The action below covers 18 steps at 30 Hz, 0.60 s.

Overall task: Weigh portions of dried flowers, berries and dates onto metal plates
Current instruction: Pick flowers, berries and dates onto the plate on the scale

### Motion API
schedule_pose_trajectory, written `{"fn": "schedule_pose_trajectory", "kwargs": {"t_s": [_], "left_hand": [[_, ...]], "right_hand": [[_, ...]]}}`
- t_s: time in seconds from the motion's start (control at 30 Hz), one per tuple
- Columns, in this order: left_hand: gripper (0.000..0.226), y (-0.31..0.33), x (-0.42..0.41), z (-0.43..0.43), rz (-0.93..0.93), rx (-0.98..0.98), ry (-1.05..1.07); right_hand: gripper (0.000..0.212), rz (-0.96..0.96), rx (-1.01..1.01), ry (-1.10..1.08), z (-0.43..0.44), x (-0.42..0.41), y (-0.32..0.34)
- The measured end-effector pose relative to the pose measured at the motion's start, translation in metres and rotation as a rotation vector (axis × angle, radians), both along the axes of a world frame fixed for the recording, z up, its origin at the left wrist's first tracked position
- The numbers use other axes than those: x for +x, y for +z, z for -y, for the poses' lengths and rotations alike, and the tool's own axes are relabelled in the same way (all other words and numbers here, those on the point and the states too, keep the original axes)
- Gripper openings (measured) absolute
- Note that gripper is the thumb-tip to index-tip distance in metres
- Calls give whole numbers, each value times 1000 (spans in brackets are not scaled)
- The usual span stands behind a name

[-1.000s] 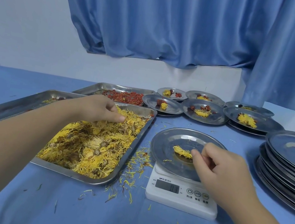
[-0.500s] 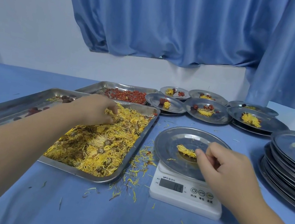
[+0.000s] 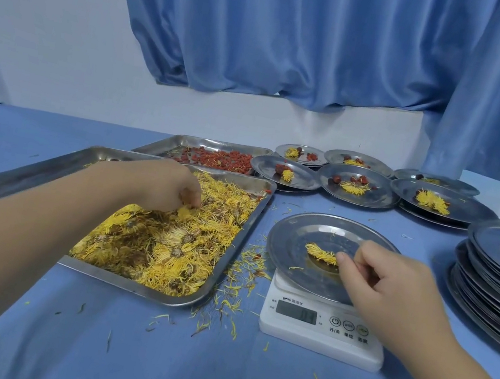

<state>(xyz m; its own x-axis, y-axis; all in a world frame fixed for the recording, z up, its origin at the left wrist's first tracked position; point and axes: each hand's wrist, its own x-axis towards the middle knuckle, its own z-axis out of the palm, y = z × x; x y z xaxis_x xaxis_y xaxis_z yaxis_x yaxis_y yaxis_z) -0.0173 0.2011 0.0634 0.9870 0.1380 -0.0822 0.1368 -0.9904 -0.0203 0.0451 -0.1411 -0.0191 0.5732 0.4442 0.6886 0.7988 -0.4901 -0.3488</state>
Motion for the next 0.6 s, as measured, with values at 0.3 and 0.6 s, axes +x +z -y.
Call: {"fn": "schedule_pose_trajectory", "kwargs": {"t_s": [0.3,0.6], "left_hand": [[34,-9,-2,-7,-40,35,-9],[14,3,-8,-11,204,-107,-27]], "right_hand": [[40,6,1,7,0,0,-1],[40,1,0,4,1,1,0]]}}
